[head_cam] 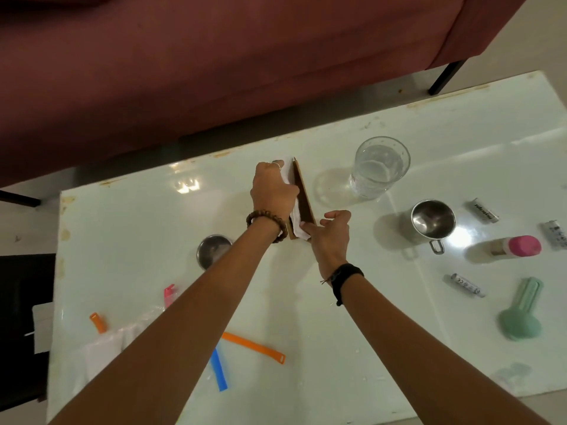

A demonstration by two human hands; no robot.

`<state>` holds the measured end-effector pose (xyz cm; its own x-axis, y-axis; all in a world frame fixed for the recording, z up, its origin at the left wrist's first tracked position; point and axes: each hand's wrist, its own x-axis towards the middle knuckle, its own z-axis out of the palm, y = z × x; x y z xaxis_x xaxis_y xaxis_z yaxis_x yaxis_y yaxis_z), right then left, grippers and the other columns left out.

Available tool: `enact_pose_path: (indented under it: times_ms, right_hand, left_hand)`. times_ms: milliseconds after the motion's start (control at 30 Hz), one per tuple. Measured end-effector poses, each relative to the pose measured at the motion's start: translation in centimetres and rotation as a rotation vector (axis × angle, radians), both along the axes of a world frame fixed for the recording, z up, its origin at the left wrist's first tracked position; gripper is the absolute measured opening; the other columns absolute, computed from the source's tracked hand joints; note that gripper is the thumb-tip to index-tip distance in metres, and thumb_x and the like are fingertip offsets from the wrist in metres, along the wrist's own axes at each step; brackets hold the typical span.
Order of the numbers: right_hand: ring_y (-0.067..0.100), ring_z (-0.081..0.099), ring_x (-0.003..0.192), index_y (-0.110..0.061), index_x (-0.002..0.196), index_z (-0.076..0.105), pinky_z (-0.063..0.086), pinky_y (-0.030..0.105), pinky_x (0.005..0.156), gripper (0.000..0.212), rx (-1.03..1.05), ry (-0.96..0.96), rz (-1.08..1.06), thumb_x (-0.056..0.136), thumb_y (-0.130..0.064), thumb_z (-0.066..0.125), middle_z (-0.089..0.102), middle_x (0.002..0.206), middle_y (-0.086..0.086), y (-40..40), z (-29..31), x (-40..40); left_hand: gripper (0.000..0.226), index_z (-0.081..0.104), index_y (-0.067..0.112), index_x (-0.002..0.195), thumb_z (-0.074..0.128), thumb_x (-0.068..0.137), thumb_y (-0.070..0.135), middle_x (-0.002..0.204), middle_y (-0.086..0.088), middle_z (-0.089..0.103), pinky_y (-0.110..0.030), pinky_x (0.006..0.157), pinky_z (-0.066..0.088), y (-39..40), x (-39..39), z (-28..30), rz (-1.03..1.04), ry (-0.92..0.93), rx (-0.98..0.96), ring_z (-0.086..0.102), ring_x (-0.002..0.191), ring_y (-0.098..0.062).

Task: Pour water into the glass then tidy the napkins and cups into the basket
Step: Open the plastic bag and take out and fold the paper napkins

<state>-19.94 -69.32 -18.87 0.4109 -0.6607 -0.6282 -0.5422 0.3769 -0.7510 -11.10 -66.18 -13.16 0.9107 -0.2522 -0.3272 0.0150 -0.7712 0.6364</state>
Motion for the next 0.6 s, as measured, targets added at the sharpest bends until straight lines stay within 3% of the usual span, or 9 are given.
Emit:
enact_pose_path:
  times_ms: [67, 167, 267, 367, 433, 533, 600]
  right_hand:
    - [0.023, 0.054, 0.09, -0.015, 0.102, 0.037, 0.05, 0.044, 0.085, 0.037, -0.043, -0.011, 0.064, 0.079, -0.008, 0.065, 0.052, 0.11, 0.01, 0.0, -0.1, -0.5]
    - [0.02, 0.058, 0.091, -0.015, 0.112, 0.044, 0.051, 0.039, 0.081, 0.028, -0.174, -0.03, 0.215, 0.087, -0.015, 0.055, 0.057, 0.113, 0.005, -0.4, 0.2, -1.7]
    - [0.021, 0.056, 0.103, -0.01, 0.12, 0.051, 0.043, 0.029, 0.083, 0.029, -0.351, -0.111, 0.3, 0.092, -0.012, 0.043, 0.056, 0.12, 0.005, -1.3, 0.4, -2.7]
    - [0.011, 0.045, 0.121, -0.011, 0.131, 0.047, 0.037, 0.01, 0.09, 0.037, -0.216, -0.261, 0.339, 0.096, -0.011, 0.036, 0.05, 0.136, 0.003, -2.4, 0.8, -2.4]
    - [0.003, 0.035, 0.125, -0.015, 0.139, 0.038, 0.03, 0.0, 0.09, 0.04, -0.053, -0.305, 0.38, 0.099, -0.018, 0.033, 0.04, 0.145, -0.001, -2.8, 1.0, -1.7]
    - [0.014, 0.036, 0.133, -0.02, 0.141, 0.034, 0.029, 0.029, 0.111, 0.042, 0.063, -0.323, 0.395, 0.1, -0.025, 0.029, 0.038, 0.148, 0.001, -3.2, 1.1, -0.9]
    - [0.02, 0.041, 0.13, -0.022, 0.141, 0.034, 0.033, 0.042, 0.111, 0.043, 0.059, -0.325, 0.412, 0.1, -0.025, 0.027, 0.043, 0.144, 0.003, -3.4, 1.2, -0.7]
  left_hand:
    - [0.059, 0.034, 0.012, 0.138, 0.061, 0.086, 0.009, 0.143, -0.01, 0.038, -0.022, 0.096, 0.039, 0.3, -0.5, -0.4, 0.048, -0.008, -0.082, 0.045, 0.124, -0.025]
    - [0.051, 0.033, 0.016, 0.137, 0.054, 0.091, 0.023, 0.143, -0.009, 0.039, -0.035, 0.104, 0.04, 1.3, -1.6, -1.2, 0.247, -0.028, -0.294, 0.045, 0.125, -0.026]
    - [0.039, 0.037, 0.017, 0.134, 0.042, 0.096, 0.027, 0.139, -0.01, 0.043, -0.042, 0.1, 0.045, 2.5, -2.2, -2.5, 0.46, 0.157, -0.5, 0.048, 0.12, -0.029]
    - [0.038, 0.041, 0.02, 0.132, 0.035, 0.097, 0.035, 0.132, -0.007, 0.049, -0.036, 0.087, 0.049, 3.0, -2.8, -3.6, 0.526, 0.444, -0.677, 0.055, 0.109, -0.021]
    - [0.037, 0.044, 0.023, 0.13, 0.033, 0.097, 0.037, 0.119, 0.0, 0.055, -0.025, 0.073, 0.051, 2.8, -3.3, -3.9, 0.48, 0.532, -0.747, 0.057, 0.095, -0.01]
    - [0.039, 0.043, 0.026, 0.133, 0.03, 0.098, 0.039, 0.111, 0.009, 0.054, -0.02, 0.071, 0.049, 2.0, -3.5, -4.2, 0.407, 0.566, -0.763, 0.054, 0.095, -0.007]
    - [0.04, 0.042, 0.026, 0.133, 0.03, 0.097, 0.041, 0.103, 0.013, 0.056, -0.018, 0.064, 0.053, 1.5, -3.4, -4.0, 0.387, 0.592, -0.759, 0.055, 0.092, -0.005]
